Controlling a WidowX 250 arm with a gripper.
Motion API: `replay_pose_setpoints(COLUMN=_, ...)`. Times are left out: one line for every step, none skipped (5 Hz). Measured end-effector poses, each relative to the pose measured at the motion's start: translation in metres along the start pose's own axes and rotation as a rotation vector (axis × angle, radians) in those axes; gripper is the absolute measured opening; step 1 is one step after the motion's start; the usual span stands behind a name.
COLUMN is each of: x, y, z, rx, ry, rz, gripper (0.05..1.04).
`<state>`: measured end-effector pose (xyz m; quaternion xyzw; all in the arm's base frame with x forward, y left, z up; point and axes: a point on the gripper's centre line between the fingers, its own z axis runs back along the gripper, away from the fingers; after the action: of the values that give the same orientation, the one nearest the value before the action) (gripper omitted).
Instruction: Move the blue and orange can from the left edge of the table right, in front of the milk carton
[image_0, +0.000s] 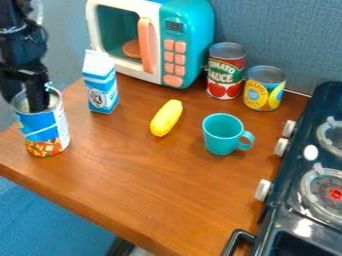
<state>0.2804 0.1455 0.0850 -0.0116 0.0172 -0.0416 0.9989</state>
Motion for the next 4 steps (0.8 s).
replay_pose_setpoints(x=0.002, y=-0.024, z=-0.002, rx=-0.096, ry=0.013, rz=-0.051, gripper=1.001)
replay_pose_setpoints(x=0.008, y=-0.063, z=-0.008, rx=-0.180, ry=-0.007, rz=-0.092, gripper=1.001)
replay_pose_setpoints(x=0.011, y=-0.093, z=-0.010, rx=-0.227, ry=-0.001, rz=-0.142, gripper=1.001)
replay_pose_setpoints(x=0.007, y=-0.100, z=-0.012, rx=-0.267, ry=-0.004, rz=-0.133, gripper=1.001)
